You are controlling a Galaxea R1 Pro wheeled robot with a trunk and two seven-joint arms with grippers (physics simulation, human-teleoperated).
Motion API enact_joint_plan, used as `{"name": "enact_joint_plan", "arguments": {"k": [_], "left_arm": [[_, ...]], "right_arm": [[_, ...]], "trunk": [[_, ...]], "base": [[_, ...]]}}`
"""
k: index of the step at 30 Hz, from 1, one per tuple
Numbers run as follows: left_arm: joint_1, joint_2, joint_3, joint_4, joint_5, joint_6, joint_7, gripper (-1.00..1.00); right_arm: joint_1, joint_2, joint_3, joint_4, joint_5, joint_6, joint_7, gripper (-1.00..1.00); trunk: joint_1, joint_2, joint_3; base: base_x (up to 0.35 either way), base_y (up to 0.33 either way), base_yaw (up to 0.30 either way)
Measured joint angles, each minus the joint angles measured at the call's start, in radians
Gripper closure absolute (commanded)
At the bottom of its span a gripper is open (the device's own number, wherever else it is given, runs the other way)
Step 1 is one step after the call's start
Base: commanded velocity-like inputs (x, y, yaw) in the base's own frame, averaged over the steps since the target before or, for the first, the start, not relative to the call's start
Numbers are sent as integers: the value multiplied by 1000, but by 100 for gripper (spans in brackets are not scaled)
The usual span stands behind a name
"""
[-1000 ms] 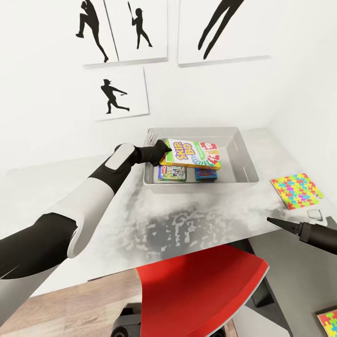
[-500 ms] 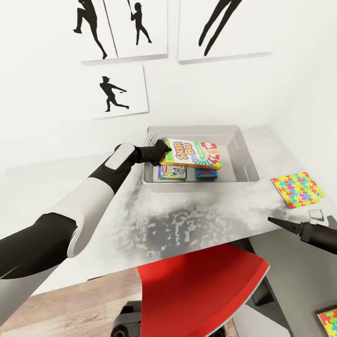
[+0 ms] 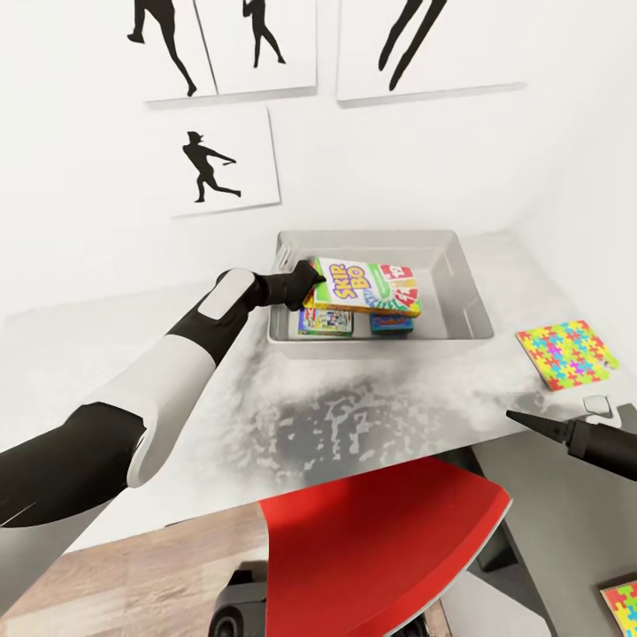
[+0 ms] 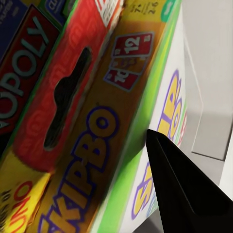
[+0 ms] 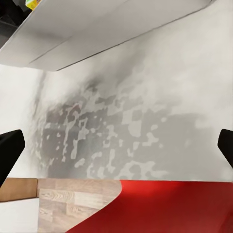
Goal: Put all the toys in the child's room - the three board games (two on the bed and one on the table), the two jigsaw puzzles on the table, and the tennis ball on the table - inside the toy box on the table in the child's room.
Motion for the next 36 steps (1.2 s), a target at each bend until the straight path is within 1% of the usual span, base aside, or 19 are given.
{"name": "enact_joint_plan", "arguments": {"k": [7,10,16,27,28,29,36], "left_arm": [[0,0,0,-4,12,-2,-5,100],[0,0,1,-7,24,-4,-7,100],[-1,0,1,-25,9,-2,-7,100],[-1,0,2,-41,9,-2,-1,100],[-1,0,2,-42,9,-2,0,-100],[-1,1,0,-42,4,-1,0,-100],[-1,1,0,-44,8,0,2,-100]], "right_arm": [[0,0,0,-1,0,0,0,-100],[0,0,0,0,0,0,0,-100],[0,0,0,0,0,0,0,-100],[0,0,0,0,0,0,0,-100],[0,0,0,0,0,0,0,-100],[0,0,0,0,0,0,0,-100],[0,-1,0,0,0,0,0,-100]], "trunk": [[0,0,-11],[0,0,-16],[-2,-1,-26],[-2,-1,-33],[-2,-1,-33],[-2,-1,-33],[-2,-1,-33]], "base": [[0,0,0],[0,0,0],[0,0,0],[0,0,0],[0,0,0],[0,0,0],[0,0,0]]}}
